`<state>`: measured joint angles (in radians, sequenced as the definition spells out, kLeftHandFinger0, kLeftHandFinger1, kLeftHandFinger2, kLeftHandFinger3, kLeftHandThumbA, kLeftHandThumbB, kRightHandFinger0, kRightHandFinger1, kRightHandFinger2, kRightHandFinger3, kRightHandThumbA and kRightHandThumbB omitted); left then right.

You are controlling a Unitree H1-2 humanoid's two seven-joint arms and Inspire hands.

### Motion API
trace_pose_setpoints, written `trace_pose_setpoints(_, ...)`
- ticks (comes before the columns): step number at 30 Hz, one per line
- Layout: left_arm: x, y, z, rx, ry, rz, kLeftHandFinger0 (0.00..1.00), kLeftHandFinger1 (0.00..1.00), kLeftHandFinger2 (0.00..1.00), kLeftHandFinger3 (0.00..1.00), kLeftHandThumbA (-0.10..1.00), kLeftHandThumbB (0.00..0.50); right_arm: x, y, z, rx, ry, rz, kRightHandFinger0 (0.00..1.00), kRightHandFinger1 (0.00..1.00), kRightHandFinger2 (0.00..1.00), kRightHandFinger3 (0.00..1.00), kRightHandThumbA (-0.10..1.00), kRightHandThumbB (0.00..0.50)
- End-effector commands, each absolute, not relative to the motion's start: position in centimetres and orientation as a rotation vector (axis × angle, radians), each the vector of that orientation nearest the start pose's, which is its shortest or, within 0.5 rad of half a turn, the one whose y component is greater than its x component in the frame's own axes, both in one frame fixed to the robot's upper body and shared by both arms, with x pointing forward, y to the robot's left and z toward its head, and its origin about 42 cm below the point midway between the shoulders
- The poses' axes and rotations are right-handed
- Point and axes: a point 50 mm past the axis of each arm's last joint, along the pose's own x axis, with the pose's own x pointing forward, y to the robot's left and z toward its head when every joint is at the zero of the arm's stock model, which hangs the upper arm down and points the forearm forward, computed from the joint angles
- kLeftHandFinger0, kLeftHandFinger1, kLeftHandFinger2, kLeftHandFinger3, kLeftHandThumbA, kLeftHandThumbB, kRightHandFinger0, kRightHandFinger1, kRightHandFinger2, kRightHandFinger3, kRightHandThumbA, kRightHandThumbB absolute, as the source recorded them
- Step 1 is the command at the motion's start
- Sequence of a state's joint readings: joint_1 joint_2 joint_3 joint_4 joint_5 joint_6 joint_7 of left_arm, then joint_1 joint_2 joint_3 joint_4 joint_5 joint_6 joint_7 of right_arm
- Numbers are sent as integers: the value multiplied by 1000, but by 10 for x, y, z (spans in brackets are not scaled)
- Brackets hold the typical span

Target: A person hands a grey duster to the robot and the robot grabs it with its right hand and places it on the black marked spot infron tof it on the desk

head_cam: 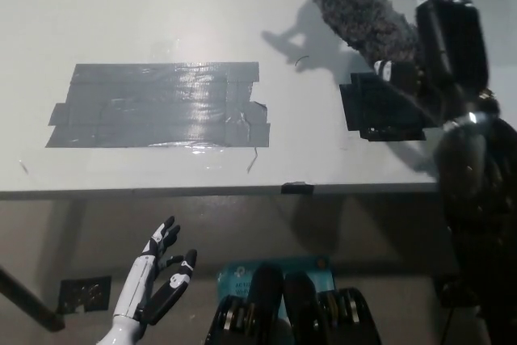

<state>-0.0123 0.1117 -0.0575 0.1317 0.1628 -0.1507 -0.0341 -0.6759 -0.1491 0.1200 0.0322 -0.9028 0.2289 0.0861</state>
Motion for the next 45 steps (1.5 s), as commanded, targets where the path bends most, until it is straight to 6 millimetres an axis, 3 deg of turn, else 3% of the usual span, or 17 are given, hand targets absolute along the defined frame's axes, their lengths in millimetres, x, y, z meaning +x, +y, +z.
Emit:
trace_pose_setpoints(1,288,230,84,287,-91,-117,868,1000,1000,1000,638,115,464,-169,338,-1063,-407,-104,1000,1000,1000,1000,1000,463)
trace_pose_setpoints(14,289,226,83,283,-100,-133,874,1000,1000,1000,627,113,527,-169,313,-1122,-183,-30,1000,1000,1000,1000,976,496)
trace_pose_setpoints(16,289,225,84,288,-105,-134,872,1000,1000,1000,626,109,537,-174,315,-1132,-203,-142,1000,1000,1000,1000,667,402)
trace_pose_setpoints(17,289,226,84,290,-109,-134,868,1000,1000,1000,619,102,542,-178,318,-1147,-248,-225,1000,1000,1000,1000,340,304)
trace_pose_setpoints(18,290,226,85,290,-111,-134,867,1000,1000,1000,617,102,544,-179,319,-1151,-265,-253,926,874,921,972,260,333)
trace_pose_setpoints(19,291,227,86,291,-109,-133,866,1000,1000,1000,617,110,546,-187,322,-1181,-392,-360,148,96,294,590,-79,261)
trace_pose_setpoints(20,292,228,86,292,-109,-134,865,1000,1000,1000,619,112,546,-188,323,-1185,-415,-372,6,4,287,478,-99,255)
trace_pose_setpoints(22,292,228,86,291,-109,-135,866,1000,1000,1000,620,110,543,-192,328,-1164,-459,-383,0,52,450,407,-100,171)
trace_pose_setpoints(23,294,228,88,290,-115,-135,864,1000,1000,1000,619,109,542,-194,333,-1134,-523,-400,0,248,770,379,-100,160)
trace_pose_setpoints(24,295,228,88,289,-115,-135,863,1000,1000,1000,618,108,542,-194,334,-1131,-529,-402,0,329,826,440,-100,156)
trace_pose_setpoints(25,294,228,87,288,-114,-137,862,1000,1000,1000,618,111,539,-193,337,-1126,-575,-414,0,498,867,633,-100,156)
trace_pose_setpoints(26,294,228,86,286,-110,-139,865,1000,1000,1000,620,117,536,-192,340,-1111,-608,-409,1,519,835,843,-100,157)
trace_pose_setpoints(28,293,228,86,279,-106,-144,876,1000,1000,1000,622,114,532,-190,344,-1113,-655,-410,66,579,893,983,-100,198)
trace_pose_setpoints(40,294,225,86,290,-108,-153,873,1000,1000,1000,620,112,525,-182,372,-1283,-838,-309,62,607,980,1000,-100,195)
trace_pose_setpoints(41,294,226,86,292,-110,-154,872,1000,1000,1000,625,107,526,-182,371,-1296,-840,-300,57,581,963,958,-100,208)
trace_pose_setpoints(42,294,226,87,291,-111,-156,876,1000,1000,1000,632,110,531,-185,369,-1341,-853,-272,40,524,906,699,-100,244)
trace_pose_setpoints(45,295,226,87,287,-111,-154,879,1000,1000,1000,627,112,538,-190,361,-1383,-824,-205,10,393,727,426,-100,265)
